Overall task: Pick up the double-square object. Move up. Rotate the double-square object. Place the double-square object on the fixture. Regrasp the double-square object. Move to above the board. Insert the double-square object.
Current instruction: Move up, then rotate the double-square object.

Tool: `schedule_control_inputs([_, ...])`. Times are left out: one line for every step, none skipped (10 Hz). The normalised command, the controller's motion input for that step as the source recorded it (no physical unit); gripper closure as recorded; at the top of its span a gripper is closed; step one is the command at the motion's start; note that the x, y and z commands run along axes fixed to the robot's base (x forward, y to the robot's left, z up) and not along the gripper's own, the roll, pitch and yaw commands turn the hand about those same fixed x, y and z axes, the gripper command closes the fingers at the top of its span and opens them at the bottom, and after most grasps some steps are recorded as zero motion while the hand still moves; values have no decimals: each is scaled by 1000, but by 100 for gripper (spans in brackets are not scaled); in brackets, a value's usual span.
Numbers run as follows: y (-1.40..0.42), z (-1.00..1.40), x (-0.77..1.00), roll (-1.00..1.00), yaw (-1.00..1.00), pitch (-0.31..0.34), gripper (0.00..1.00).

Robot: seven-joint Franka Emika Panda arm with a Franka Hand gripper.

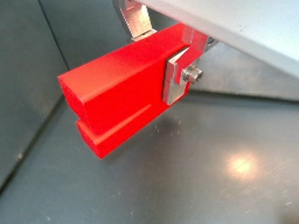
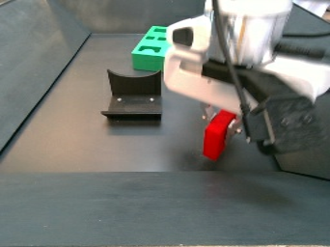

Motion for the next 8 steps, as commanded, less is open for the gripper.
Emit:
schedule_control_inputs([0, 401, -7, 44, -26, 61, 100])
schedule_control_inputs([-3, 253, -17, 61, -26, 65, 100])
schedule_control_inputs([-1000, 542, 19, 0, 0, 0, 100])
schedule_control_inputs([-1000, 501, 14, 16, 26, -3, 100])
schedule_control_inputs([-1000, 510, -2, 37, 31, 2, 100])
schedule_control_inputs([-1000, 505, -17, 85, 27, 20, 100])
schedule_control_inputs([-992, 485, -16, 108, 25, 36, 100])
schedule_control_inputs([-684, 275, -15, 128, 25, 63, 100])
